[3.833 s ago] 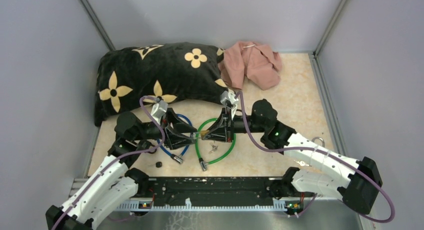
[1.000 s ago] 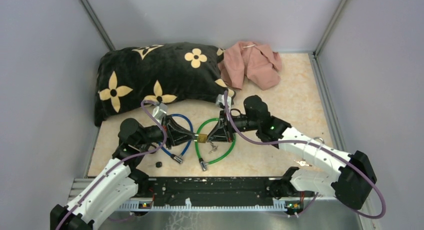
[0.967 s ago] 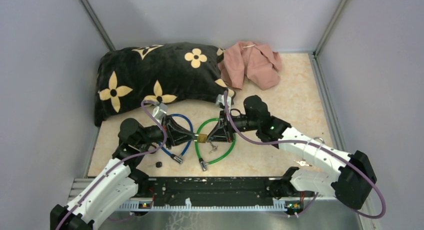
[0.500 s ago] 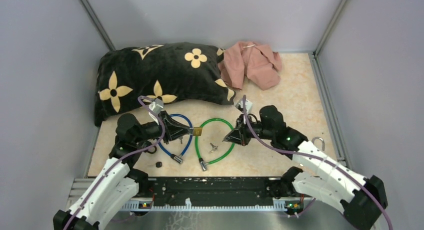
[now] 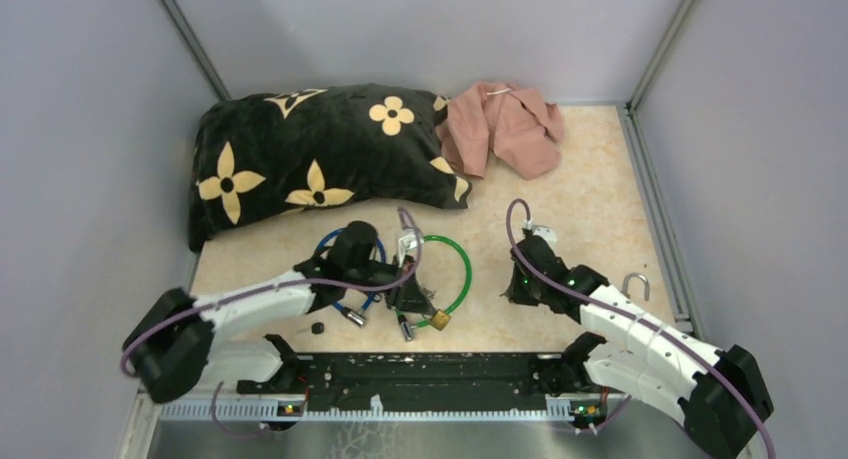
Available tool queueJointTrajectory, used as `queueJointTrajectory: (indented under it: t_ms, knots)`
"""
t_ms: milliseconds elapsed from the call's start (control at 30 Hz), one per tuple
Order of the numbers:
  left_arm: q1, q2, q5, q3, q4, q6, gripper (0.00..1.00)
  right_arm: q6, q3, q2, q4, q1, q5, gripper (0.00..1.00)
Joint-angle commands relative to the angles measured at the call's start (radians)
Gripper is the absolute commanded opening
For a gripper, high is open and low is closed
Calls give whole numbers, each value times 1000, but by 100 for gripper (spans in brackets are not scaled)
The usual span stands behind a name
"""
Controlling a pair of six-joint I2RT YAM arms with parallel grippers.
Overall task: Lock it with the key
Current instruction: Place the key at the center of the board, then place the lock at the center of the board.
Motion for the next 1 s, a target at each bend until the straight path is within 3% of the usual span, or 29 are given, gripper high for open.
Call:
queueJointTrajectory:
  t_ms: [0,33,67,133,233,300,333,367,400,567,700,800,967]
  knots:
    - [-106,222,-54,156,75,32,0,80,21,57,8,-23,198,0]
    - [-136,274,-60,184,78,53,0,75,21,69,4,-27,204,0]
    - [-167,326,-69,207,94,66,0,73,24,80,-2,-29,214,6]
    - [-210,424,-119,239,140,46,0,72,33,86,-27,-34,231,27]
    - [-246,565,-169,307,206,-13,0,66,58,69,-41,-35,238,51]
    - [-269,634,-192,365,202,12,0,58,85,51,-61,-37,260,81]
    - [-274,664,-213,389,198,12,0,53,102,42,-75,-38,281,83]
    - [-277,687,-234,403,200,7,7,49,118,31,-90,-40,307,94]
    - [-279,707,-258,411,210,5,18,40,134,22,-101,-43,343,98]
    - [-291,703,-324,418,245,83,95,6,167,-10,-111,-104,455,98]
    - [-289,583,-409,369,240,235,99,-38,174,-13,-71,-225,503,98]
    - [-266,455,-433,323,186,309,99,-80,165,-20,-10,-398,442,98]
    - [-135,146,-388,153,160,283,99,-133,148,0,53,-742,384,98]
